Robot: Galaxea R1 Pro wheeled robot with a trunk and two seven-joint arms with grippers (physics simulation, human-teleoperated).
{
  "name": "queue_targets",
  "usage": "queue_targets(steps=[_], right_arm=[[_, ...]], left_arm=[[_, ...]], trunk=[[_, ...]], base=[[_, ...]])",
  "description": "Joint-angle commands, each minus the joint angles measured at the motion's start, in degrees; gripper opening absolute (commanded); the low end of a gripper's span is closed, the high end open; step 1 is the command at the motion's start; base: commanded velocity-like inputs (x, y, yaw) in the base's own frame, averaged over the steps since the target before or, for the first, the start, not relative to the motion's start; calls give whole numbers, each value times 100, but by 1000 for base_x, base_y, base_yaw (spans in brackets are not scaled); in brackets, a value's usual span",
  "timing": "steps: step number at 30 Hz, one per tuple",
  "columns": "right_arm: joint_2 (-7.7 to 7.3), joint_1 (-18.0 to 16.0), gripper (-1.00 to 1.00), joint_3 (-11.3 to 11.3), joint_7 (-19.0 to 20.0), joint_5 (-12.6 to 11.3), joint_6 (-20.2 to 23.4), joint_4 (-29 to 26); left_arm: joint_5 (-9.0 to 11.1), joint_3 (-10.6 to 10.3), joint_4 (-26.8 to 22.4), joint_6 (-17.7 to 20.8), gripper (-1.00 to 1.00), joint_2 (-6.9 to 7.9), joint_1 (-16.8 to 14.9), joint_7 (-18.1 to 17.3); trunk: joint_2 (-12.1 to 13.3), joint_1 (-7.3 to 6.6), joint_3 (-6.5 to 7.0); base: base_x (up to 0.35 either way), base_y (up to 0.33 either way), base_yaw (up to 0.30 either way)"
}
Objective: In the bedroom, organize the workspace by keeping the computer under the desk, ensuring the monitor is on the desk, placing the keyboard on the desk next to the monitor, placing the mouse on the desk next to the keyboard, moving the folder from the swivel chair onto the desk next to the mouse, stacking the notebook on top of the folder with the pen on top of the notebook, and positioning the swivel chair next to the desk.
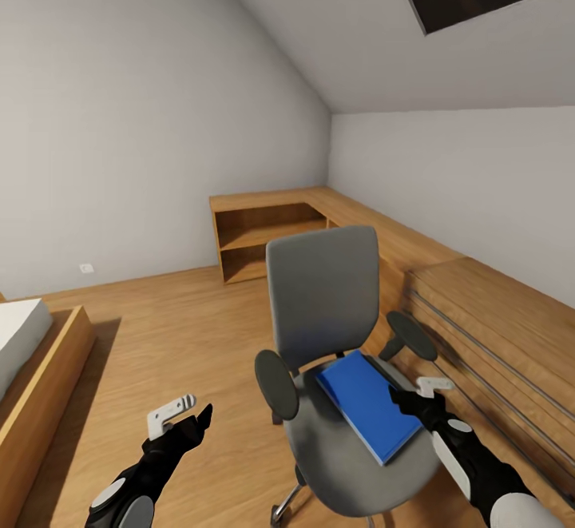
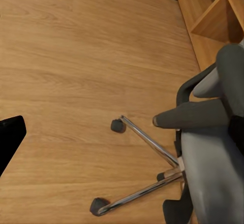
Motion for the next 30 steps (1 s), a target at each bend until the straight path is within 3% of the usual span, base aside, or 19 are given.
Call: queue_targets(steps=[1,10,21,26,27,30], right_arm=[[-15,-21,100,14,46,-61,-41,38],[-37,-85,100,-351,441,-70,-224,134],[-37,-87,100,-440,536,-122,-179,-375],[-41,-81,100,-450,532,-399,25,-635],[-42,-81,100,-452,531,-568,336,-813],[-42,-80,100,-453,525,-746,778,-1030]], left_arm=[[54,-13,-9,7,100,5,-4,54],[54,-41,-10,6,100,5,-4,54],[45,-52,-10,0,100,5,-4,54],[43,-52,-10,3,100,5,-4,54],[40,-52,-10,5,100,5,-4,54],[39,-52,-10,4,100,5,-4,54]], trunk=[[-44,22,-24],[-405,220,-185],[-847,462,-383],[-1047,571,-473],[-1087,593,-490],[-1208,659,-544]], base=[[0,0,0],[0,0,0],[0,0,0],[0,0,0],[0,0,0],[0,0,0]])
